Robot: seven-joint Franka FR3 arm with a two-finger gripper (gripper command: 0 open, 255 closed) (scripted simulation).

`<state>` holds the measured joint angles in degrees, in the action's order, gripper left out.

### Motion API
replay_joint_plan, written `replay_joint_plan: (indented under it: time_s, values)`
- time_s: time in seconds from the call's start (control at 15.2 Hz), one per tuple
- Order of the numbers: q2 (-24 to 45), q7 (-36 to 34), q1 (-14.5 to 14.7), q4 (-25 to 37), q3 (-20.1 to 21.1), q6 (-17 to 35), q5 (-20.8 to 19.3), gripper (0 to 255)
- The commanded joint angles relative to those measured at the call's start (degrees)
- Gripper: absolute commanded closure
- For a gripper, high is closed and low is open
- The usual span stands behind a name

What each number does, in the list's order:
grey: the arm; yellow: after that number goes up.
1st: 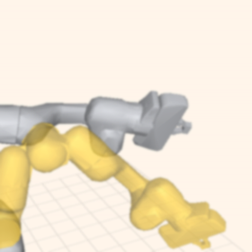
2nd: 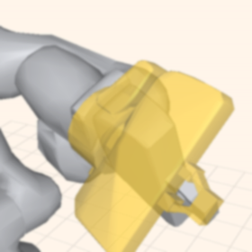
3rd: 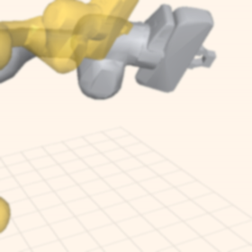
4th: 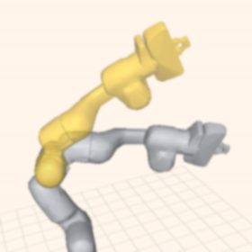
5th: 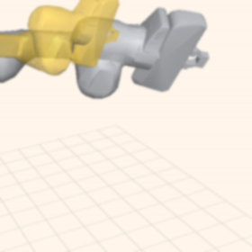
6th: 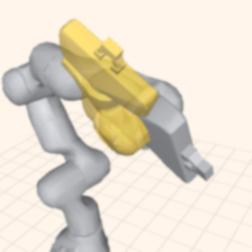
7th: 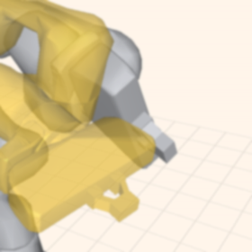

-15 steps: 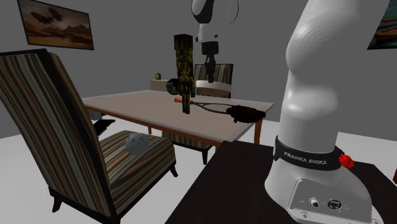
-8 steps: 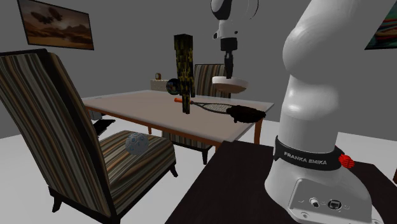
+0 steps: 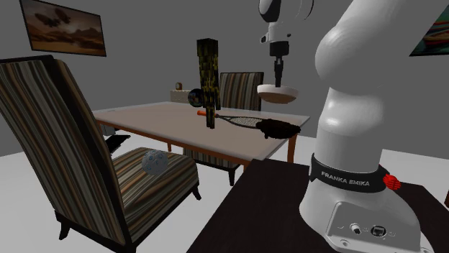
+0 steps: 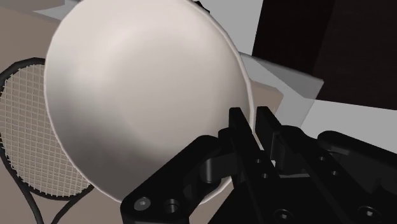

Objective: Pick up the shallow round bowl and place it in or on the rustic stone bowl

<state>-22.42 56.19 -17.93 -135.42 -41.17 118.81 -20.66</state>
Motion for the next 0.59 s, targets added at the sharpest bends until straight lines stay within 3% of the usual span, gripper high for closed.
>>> replay_joint_plan:
  time_s: [0.0,0.53]
  values:
    - [0.81,0.49,0.07,-0.55,-0.76,1.43,0.06,255]
    - [4.38,1.04,0.69,-4.26,-3.13,8.49,0.58,255]
